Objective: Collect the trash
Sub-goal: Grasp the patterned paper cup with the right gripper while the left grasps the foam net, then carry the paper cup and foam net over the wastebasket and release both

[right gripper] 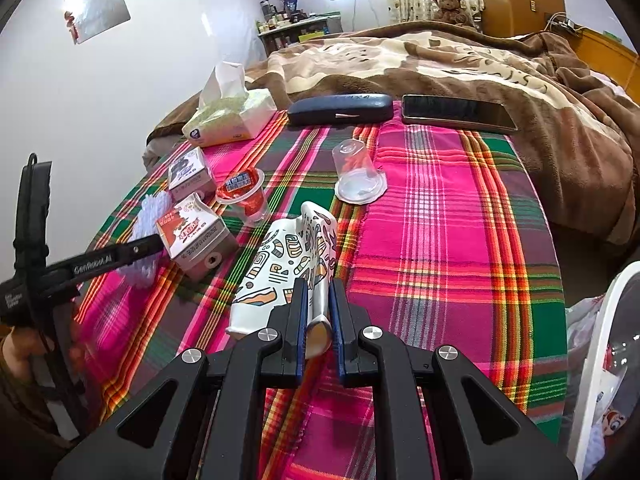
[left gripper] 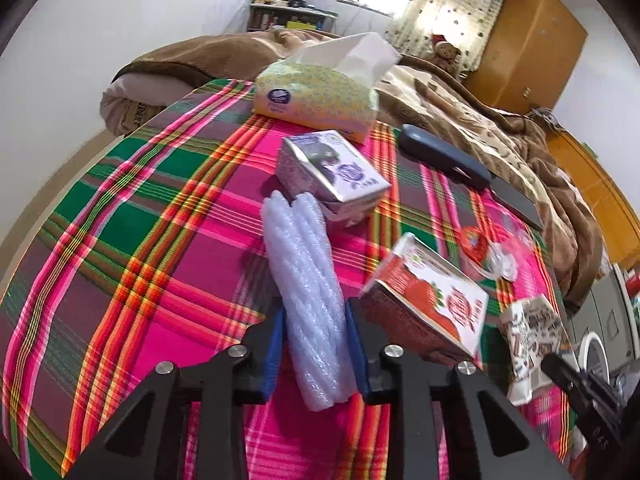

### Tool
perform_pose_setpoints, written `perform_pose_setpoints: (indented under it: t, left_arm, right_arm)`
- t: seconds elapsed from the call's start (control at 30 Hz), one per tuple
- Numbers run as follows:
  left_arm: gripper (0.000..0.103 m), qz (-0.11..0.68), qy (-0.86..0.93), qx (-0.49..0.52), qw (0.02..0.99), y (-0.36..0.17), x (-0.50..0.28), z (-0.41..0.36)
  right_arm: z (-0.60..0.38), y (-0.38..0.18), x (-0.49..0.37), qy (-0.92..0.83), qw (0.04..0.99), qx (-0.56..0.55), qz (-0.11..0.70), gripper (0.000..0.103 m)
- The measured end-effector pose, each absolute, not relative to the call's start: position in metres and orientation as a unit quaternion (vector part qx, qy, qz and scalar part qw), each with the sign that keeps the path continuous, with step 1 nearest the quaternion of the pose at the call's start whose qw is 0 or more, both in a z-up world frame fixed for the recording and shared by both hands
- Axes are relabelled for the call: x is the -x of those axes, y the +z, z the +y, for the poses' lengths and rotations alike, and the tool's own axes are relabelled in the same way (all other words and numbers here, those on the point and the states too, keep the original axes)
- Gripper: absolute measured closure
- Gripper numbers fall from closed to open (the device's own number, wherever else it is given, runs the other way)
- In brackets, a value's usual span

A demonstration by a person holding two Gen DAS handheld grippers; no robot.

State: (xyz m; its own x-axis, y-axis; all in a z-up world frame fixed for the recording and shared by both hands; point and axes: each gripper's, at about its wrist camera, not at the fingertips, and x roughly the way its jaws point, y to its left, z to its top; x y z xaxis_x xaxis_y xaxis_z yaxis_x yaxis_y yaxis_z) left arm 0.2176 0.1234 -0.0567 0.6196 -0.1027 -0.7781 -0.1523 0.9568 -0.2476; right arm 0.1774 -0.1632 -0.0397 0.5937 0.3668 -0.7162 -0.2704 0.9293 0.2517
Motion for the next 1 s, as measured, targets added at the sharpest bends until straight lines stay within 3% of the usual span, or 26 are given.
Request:
perform_pose_setpoints:
  t: [1.0]
  left_arm:
    - [0.075,0.371,-0.053,0.071,0.925,0.011,-0.149,0.064]
  right_arm:
    - [-0.196,-0.008,-0.145,0.148,0.917,-0.086,0.361,0.092]
